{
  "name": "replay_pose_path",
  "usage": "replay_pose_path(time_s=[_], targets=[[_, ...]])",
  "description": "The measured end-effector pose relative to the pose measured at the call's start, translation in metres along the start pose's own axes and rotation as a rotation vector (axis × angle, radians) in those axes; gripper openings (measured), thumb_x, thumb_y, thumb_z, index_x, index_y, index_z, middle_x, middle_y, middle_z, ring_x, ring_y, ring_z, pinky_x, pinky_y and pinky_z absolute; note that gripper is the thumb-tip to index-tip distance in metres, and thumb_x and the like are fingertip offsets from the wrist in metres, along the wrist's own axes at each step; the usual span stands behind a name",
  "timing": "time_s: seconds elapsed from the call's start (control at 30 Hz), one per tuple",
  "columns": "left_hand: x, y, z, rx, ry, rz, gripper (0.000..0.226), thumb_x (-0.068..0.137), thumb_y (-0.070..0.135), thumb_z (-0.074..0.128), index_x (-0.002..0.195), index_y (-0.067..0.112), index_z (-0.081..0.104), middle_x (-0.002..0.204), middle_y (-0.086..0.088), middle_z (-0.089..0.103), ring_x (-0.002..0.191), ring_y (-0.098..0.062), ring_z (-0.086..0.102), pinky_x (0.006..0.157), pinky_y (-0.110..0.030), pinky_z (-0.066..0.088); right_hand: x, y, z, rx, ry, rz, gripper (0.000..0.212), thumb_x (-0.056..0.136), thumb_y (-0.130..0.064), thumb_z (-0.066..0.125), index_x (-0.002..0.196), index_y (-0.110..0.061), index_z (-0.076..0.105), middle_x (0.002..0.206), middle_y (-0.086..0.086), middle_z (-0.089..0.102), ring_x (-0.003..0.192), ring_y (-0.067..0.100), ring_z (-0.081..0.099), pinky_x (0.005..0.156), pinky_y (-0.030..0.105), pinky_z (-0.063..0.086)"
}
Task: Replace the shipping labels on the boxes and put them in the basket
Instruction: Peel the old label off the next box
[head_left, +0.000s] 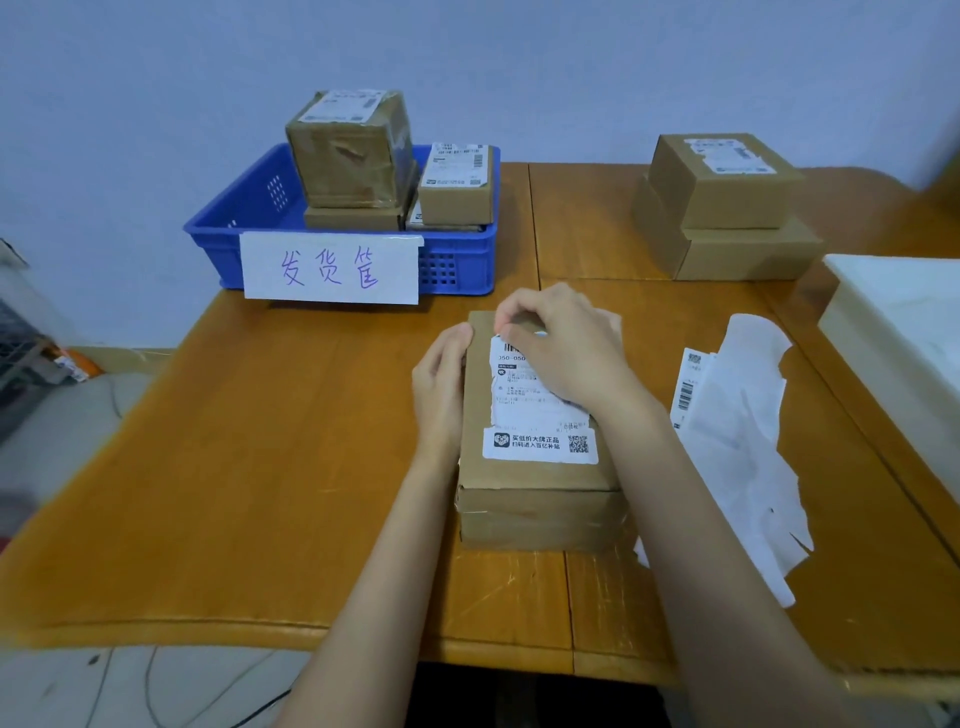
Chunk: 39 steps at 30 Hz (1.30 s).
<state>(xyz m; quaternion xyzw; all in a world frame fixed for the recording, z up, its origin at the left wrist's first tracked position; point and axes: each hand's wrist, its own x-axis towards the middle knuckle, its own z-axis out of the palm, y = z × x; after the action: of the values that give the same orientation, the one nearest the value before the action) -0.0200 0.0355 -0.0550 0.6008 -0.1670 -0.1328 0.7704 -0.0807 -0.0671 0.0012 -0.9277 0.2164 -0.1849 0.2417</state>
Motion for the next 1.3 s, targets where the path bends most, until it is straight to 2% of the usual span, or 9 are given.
replay_pose_path(time_s=[0.23,0.33,0.5,0.7,0.8,0.9,1.0,1.2,1.3], targets=[[0.000,0.002,0.001,0.008,0.003,0.012,0.040,0.102,0.013,0.050,0.062,0.013,0.051,0.058,0.015,0.051,0.058,0.001,0.042,0.057,-0.019,0.035,-0.008,0.002,-0.001,-0.004,-0.020,-0.039,0.014,0.099,-0.028,0.047,0.092,-0.039,0.052,0.104,-0.015,0.049,0.103,0.006,0.043,0.110,0.040,0.020],[-0.001,0.003,0.001,-0.012,-0.005,0.017,0.039,0.103,0.014,0.050,0.064,0.022,0.055,0.058,0.016,0.051,0.058,0.001,0.043,0.056,-0.016,0.036,-0.011,0.000,-0.005,0.043,-0.016,-0.049,0.029,0.098,-0.022,0.050,0.117,-0.044,0.053,0.113,-0.012,0.054,0.112,0.008,0.047,0.114,0.043,0.018],[0.001,0.001,0.001,0.004,0.001,0.011,0.041,0.102,0.015,0.050,0.061,0.021,0.054,0.060,0.015,0.053,0.060,0.000,0.045,0.060,-0.021,0.036,-0.013,-0.003,-0.007,0.056,0.003,-0.072,0.017,0.097,-0.020,0.055,0.090,-0.034,0.061,0.113,-0.008,0.056,0.108,0.013,0.051,0.108,0.048,0.031],[0.000,0.001,0.001,-0.021,0.006,0.019,0.033,0.102,0.015,0.051,0.071,0.023,0.060,0.062,0.016,0.055,0.061,0.000,0.046,0.058,-0.016,0.037,-0.015,0.000,-0.010,0.135,0.013,-0.074,0.015,0.096,-0.016,0.054,0.087,-0.026,0.061,0.104,-0.010,0.056,0.097,0.004,0.049,0.106,0.044,0.033],[0.001,0.000,0.001,-0.015,0.004,0.022,0.029,0.102,0.014,0.050,0.076,0.019,0.062,0.064,0.016,0.056,0.062,0.000,0.047,0.058,-0.016,0.038,-0.016,-0.001,-0.010,0.177,0.028,-0.098,0.019,0.094,-0.012,0.057,0.094,-0.030,0.063,0.109,-0.010,0.059,0.103,0.008,0.052,0.107,0.047,0.034],[0.001,-0.002,0.000,-0.010,-0.008,0.038,0.026,0.103,0.013,0.049,0.082,0.014,0.064,0.070,0.012,0.059,0.067,-0.003,0.050,0.061,-0.019,0.040,-0.019,-0.005,-0.008,0.111,0.023,-0.160,0.034,0.093,-0.010,0.059,0.104,-0.042,0.064,0.126,-0.016,0.052,0.123,0.009,0.043,0.119,0.047,0.010],[0.001,-0.003,-0.001,0.003,-0.009,0.051,0.027,0.103,0.013,0.047,0.082,0.013,0.063,0.070,0.012,0.059,0.067,-0.003,0.050,0.060,-0.017,0.039,-0.020,-0.004,-0.006,-0.001,0.056,-0.202,0.023,0.093,-0.018,0.061,0.087,-0.039,0.065,0.122,-0.018,0.050,0.126,0.007,0.038,0.119,0.043,0.000],[0.002,-0.003,-0.001,0.006,0.006,0.027,0.030,0.102,0.015,0.049,0.075,0.021,0.061,0.064,0.015,0.056,0.063,-0.001,0.048,0.059,-0.017,0.038,-0.019,0.000,-0.004,0.094,0.000,-0.135,0.017,0.099,-0.015,0.050,0.090,-0.027,0.059,0.107,-0.003,0.045,0.101,0.010,0.048,0.109,0.034,0.025],[0.002,-0.003,0.000,-0.010,0.015,0.025,0.026,0.102,0.015,0.050,0.079,0.017,0.062,0.065,0.016,0.057,0.064,0.001,0.049,0.060,-0.015,0.039,-0.021,0.003,-0.012,0.298,0.097,-0.055,0.019,0.101,-0.012,0.041,0.092,-0.023,0.053,0.105,-0.004,0.046,0.090,0.002,0.049,0.080,0.017,0.038]])
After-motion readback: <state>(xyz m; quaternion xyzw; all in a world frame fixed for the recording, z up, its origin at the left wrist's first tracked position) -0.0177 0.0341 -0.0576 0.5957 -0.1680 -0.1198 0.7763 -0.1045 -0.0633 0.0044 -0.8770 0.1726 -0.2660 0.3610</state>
